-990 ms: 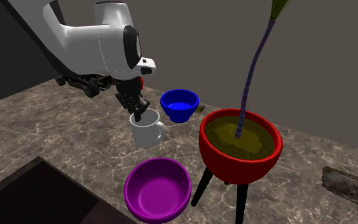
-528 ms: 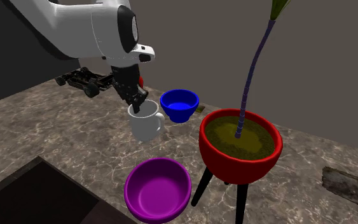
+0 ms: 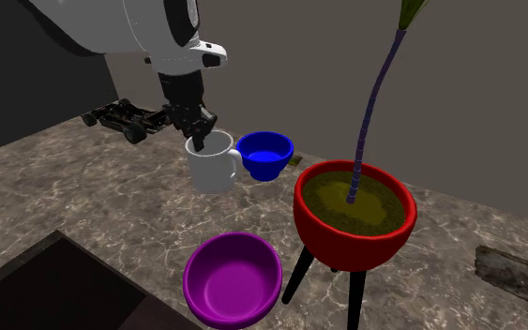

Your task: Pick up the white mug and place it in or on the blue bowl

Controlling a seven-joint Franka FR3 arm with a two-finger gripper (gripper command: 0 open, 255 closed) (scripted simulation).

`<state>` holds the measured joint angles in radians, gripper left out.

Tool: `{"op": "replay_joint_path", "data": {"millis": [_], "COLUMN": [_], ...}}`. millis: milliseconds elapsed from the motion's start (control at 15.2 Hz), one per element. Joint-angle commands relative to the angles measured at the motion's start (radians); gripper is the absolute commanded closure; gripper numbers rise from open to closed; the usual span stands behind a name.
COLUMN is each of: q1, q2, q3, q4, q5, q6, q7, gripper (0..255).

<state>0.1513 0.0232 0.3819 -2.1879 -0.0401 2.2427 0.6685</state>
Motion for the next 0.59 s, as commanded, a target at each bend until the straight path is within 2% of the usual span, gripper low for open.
{"op": "replay_joint_path", "data": {"millis": [0, 528], "q1": [0.000, -0.002], "q2": [-0.019, -0.063], "q3": [0.000, -0.002], "q4": [0.010, 0.066], "q5": [0.010, 0.031], "q6": [-0.027, -0.125], "q7": [-0.006, -0.024], "gripper": [255, 255]}}
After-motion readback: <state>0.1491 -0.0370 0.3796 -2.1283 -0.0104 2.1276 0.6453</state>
